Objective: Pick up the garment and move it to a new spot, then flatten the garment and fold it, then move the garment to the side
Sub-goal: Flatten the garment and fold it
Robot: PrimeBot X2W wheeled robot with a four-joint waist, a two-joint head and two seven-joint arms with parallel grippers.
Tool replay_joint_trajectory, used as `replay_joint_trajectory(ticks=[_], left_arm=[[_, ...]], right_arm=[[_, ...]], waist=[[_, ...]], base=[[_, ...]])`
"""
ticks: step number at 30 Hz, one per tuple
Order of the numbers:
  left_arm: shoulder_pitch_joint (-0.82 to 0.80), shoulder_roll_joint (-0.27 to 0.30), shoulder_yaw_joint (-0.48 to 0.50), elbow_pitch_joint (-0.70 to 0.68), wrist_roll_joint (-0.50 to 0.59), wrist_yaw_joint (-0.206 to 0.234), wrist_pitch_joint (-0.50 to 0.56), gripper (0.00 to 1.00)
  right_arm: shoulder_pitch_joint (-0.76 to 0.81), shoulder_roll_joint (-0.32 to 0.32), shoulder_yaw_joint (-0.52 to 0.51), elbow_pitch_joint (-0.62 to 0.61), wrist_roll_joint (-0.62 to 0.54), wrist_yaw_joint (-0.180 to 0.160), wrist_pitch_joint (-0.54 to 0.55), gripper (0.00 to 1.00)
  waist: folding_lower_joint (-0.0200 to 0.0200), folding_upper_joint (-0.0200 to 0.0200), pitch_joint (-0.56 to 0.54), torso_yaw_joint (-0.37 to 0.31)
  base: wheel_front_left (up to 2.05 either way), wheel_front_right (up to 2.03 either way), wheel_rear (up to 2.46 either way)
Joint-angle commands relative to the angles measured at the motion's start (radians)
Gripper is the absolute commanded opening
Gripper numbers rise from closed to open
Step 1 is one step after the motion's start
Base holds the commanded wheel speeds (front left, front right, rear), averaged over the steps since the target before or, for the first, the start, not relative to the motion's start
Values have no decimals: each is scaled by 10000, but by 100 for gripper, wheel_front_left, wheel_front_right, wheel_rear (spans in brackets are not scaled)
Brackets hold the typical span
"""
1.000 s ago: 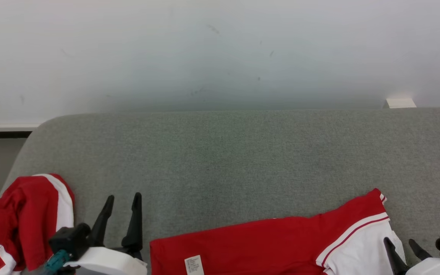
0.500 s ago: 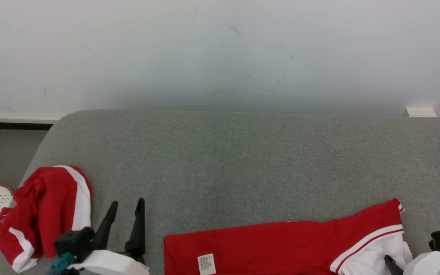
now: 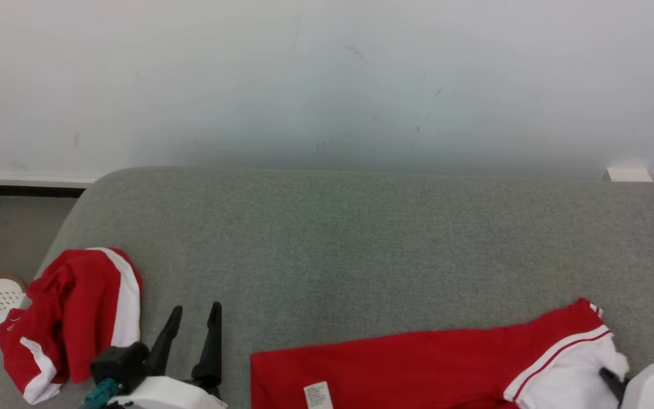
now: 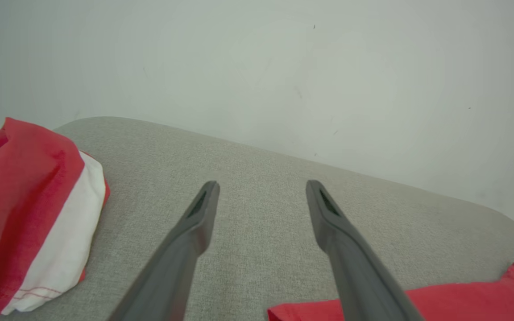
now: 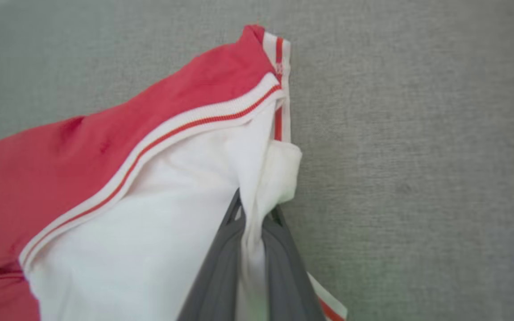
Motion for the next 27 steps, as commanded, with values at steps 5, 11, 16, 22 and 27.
replay_joint_trajectory(ticks=[5,11,16,22,27], left_arm=[[137,-39,134,37,89,-64,0,100],[228,-77,266,-12,169,-82,0,100],[203,-82,315,2,193,-128,0,100],[33,-86,317,102,242,-189,0,100],[-41,-96,320,227,256,-228,0,100]], right_arm=[[152,-1012,-1165,-228,-574,-21,-350,0],[641,-742,-2157,-1495,-1359,-21,-392,0],[1131,-96,-2213,-3227,-1394,-19,-31,0],[1932,869,-1189,-5799,-1298,-19,713,0],[2164,1532,99,-6615,-1154,-19,985,0]], waist=[[0,0,-11,-136],[0,0,-21,-335],[0,0,-8,-395],[0,0,-14,-146],[0,0,-29,260]], base=[[0,0,0],[0,0,0],[0,0,0],[0,0,0],[0,0,0]])
